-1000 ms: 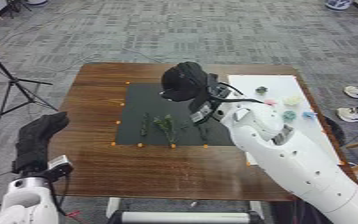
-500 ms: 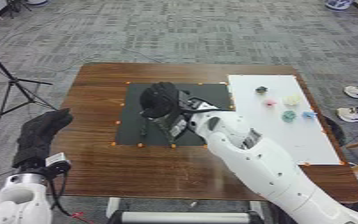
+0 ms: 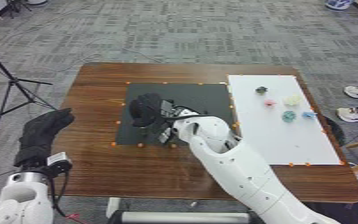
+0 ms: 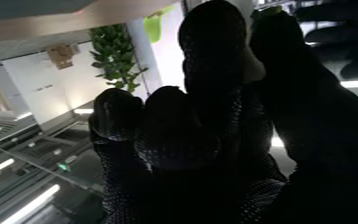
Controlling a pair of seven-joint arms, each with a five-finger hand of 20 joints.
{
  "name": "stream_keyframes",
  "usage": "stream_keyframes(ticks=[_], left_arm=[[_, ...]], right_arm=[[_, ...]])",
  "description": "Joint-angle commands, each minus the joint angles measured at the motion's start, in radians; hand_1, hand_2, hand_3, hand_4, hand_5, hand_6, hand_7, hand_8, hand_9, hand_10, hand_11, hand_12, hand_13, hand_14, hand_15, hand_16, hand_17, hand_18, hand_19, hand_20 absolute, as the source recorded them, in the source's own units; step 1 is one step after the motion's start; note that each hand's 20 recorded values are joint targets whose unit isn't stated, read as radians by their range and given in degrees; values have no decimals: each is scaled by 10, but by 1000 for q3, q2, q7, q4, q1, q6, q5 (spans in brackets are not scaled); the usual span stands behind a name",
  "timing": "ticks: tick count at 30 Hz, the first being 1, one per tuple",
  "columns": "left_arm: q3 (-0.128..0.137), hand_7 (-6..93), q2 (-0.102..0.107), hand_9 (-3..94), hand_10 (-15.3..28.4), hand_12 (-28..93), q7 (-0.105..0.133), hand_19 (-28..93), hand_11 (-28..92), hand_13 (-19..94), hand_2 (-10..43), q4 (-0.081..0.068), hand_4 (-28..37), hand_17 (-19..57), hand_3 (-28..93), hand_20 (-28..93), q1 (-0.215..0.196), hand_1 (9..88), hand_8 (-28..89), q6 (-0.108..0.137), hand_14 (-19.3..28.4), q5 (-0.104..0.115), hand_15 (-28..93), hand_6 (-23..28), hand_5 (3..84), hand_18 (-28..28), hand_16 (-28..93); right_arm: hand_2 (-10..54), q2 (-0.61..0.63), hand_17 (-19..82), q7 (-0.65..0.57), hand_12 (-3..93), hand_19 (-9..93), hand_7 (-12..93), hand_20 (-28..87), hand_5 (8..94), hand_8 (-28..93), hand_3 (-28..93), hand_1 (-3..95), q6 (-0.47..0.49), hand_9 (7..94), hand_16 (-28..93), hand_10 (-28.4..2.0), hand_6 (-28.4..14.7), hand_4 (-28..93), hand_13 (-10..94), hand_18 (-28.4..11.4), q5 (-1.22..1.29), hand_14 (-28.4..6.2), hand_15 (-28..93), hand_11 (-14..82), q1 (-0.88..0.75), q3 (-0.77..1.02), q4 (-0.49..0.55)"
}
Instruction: Arrange flowers
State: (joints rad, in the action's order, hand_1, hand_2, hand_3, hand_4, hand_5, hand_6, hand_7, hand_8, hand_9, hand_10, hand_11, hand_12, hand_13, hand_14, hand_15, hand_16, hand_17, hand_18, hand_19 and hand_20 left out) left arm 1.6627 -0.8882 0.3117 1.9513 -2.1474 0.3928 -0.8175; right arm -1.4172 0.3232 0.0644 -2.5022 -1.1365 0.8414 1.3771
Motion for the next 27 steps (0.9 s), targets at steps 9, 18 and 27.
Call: stream_keyframes(ticks=[9,18,27], left_arm=[[-30,207,2,549,137,133,6,85,216,433,237,-9,-283,105,703,180,30,297,-85,0,156,4,197,26,546,95,-14],[-68,206,9,547,138,133,1,85,215,431,232,-22,-283,104,704,180,71,296,-84,-11,157,1,198,25,544,96,-13],[-97,205,20,547,138,133,3,85,215,430,229,-30,-283,103,705,180,104,295,-84,-22,157,-2,198,27,544,96,-13]], right_arm=[[-79,-113,428,54,258,883,388,565,733,86,632,556,23,903,412,-73,21,-240,824,-232,-113,-59,733,327,45,30,-65],[-78,-177,427,52,257,883,391,565,731,83,632,555,21,902,411,-73,23,-241,822,-232,-179,-59,734,324,77,131,-162],[-79,-256,427,40,257,883,392,566,733,82,632,555,46,902,409,-73,23,-240,823,-231,-246,-59,735,323,81,209,-206]])
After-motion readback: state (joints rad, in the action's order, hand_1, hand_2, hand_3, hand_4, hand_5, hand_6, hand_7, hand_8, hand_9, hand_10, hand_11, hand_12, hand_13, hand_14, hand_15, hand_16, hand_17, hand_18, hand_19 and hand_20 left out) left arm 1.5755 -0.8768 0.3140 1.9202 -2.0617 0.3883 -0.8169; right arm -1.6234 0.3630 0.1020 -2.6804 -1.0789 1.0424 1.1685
